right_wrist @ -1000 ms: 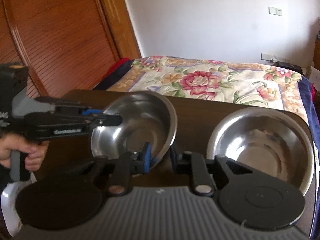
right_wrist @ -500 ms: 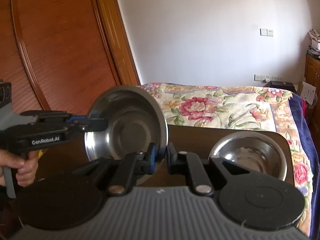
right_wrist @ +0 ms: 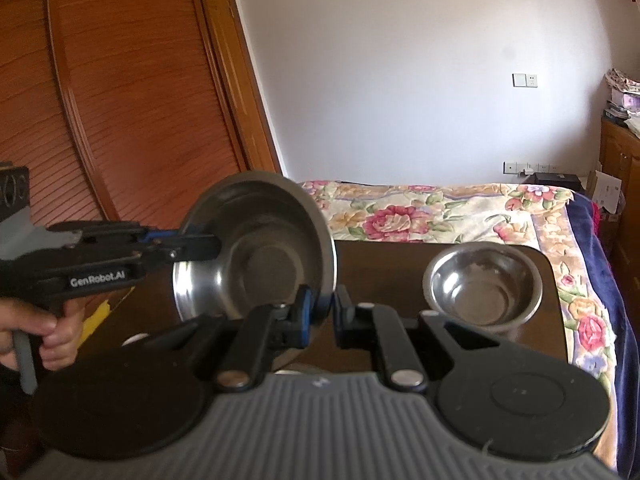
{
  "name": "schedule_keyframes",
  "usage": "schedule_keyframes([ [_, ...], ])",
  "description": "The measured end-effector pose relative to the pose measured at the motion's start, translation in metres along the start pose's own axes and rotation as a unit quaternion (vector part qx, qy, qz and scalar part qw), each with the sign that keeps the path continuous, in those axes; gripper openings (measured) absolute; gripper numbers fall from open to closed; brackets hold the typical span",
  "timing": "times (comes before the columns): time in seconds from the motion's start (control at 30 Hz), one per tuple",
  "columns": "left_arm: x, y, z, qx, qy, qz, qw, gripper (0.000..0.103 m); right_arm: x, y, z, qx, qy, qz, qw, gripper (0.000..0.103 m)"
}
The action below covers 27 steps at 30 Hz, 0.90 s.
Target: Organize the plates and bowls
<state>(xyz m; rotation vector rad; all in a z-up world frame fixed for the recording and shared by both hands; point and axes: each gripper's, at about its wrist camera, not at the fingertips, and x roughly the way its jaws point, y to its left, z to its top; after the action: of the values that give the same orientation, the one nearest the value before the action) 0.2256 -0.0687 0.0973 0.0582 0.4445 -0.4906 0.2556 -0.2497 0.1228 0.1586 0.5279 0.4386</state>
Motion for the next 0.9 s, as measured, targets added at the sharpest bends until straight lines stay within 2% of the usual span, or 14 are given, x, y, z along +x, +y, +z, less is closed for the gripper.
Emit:
schedule_keyframes([
  [0.3, -0.015, -0.02, -0.026, -0.011, 0.004, -0.025, 0.9996, 0.042, -0.019, 0.001, -0.027, 0.013, 0.004, -0.002, 1.0, 0.013],
  [0.5, -0.016, -0.03, -0.046, -0.02, 0.014, -0.025, 0.9994, 0.042, -0.026, 0.001, -0.047, 0.019, 0.015, -0.011, 1.0, 0.013],
  [0.9, -0.018, -0.032, -0.072, -0.035, 0.031, -0.03, 0.9985, 0.042, -0.027, 0.007, -0.068, 0.005, 0.037, -0.019, 0.999, 0.013],
])
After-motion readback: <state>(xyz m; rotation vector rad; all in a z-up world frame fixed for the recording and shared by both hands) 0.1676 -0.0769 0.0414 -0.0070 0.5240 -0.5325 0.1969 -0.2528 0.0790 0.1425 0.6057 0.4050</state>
